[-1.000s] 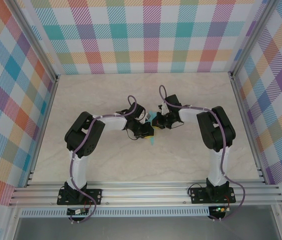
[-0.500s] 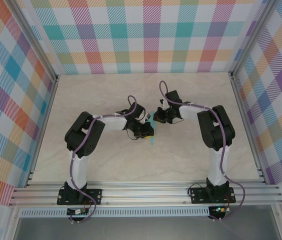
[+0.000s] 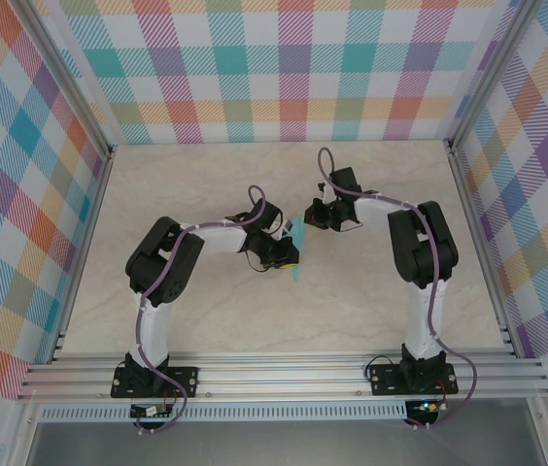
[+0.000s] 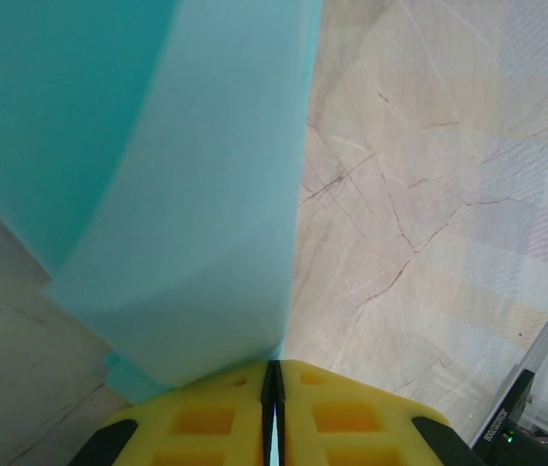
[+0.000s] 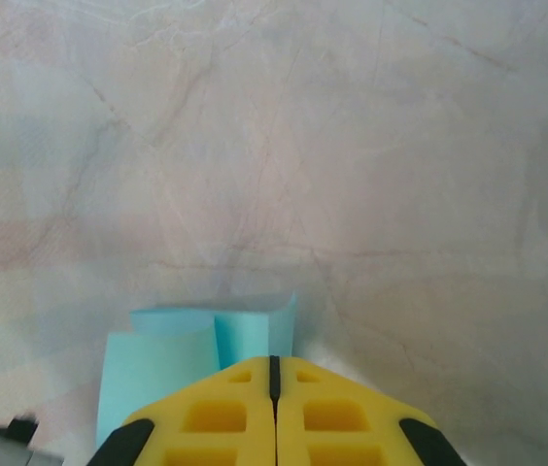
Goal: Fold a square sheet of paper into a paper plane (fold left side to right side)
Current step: Fold the wing for the fifth time at the center of the table.
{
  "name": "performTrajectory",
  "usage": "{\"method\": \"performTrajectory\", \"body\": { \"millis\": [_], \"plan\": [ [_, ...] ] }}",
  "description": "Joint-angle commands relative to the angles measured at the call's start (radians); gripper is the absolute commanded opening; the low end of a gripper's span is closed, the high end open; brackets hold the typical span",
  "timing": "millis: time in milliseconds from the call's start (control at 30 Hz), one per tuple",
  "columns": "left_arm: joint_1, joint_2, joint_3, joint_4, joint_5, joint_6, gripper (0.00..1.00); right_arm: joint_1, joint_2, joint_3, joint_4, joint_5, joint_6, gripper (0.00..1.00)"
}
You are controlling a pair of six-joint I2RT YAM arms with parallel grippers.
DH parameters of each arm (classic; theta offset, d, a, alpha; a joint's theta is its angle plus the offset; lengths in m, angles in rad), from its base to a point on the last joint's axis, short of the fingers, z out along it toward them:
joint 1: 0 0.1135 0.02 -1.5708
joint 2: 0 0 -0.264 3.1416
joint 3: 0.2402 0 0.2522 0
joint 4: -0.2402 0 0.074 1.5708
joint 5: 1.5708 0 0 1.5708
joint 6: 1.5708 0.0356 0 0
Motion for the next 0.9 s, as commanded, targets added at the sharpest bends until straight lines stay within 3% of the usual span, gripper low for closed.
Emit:
{"method": "performTrajectory", "body": {
  "millis": [0,233,433,867],
  "plan": [
    [-0.012,0.042,-0.024,-0.09,-0.051,0.017,0.09,0.0,-0.094,-0.074,0.005,-0.096,-0.017,0.04],
    [-0.012,0.045,-0.022,-0.091,-0.051,0.016,0.04,0.019,-0.125,-0.233,0.121,-0.231,0.065,0.04],
    [-0.011,0.044,-0.022,-0.091,-0.057,0.015,0.01,0.041,-0.133,-0.266,0.17,-0.266,0.088,0.04],
    [-0.015,0.044,-0.02,-0.122,-0.062,0.016,0.0,0.063,-0.042,-0.172,0.13,-0.188,0.083,0.04]
  ]
}}
